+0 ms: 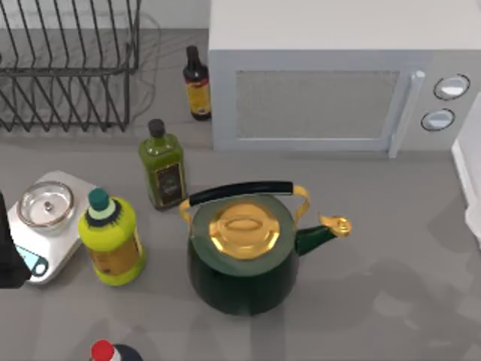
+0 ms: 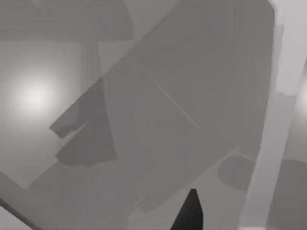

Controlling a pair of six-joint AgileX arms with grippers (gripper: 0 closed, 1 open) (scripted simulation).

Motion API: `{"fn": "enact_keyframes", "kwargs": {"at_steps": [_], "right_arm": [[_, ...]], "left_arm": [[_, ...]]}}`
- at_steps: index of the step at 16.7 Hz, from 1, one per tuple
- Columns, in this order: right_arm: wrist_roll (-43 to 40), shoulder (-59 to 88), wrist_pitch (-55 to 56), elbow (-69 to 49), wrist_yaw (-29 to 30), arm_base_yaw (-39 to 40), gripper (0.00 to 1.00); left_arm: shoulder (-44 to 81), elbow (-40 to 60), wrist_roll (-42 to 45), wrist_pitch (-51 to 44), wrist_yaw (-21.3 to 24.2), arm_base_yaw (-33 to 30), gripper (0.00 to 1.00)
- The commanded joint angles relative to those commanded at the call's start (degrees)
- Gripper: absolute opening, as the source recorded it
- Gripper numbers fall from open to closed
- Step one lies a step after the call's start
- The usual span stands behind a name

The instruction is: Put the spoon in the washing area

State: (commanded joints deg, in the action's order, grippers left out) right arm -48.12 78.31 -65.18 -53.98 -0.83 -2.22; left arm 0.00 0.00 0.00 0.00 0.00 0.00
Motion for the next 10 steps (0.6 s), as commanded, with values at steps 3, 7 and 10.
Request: {"fn": "enact_keyframes", "kwargs": {"at_steps": [3,7,10], "right_arm": [[-0.3,1.7,-0.9,-1.8,0.0,-0.2,0.00],[-1.7,11.6,-5.5,-12.7,0.0,-0.8,0.00],[-3.1,23.0,-10.6,-27.2,0.0,-1.6,0.00]], "left_arm": [[0.0,0.0,0.0,0.0,0.0,0.0,1.00],[0.0,0.0,0.0,0.0,0.0,0.0,1.00],[0.0,0.0,0.0,0.0,0.0,0.0,1.00]]}}
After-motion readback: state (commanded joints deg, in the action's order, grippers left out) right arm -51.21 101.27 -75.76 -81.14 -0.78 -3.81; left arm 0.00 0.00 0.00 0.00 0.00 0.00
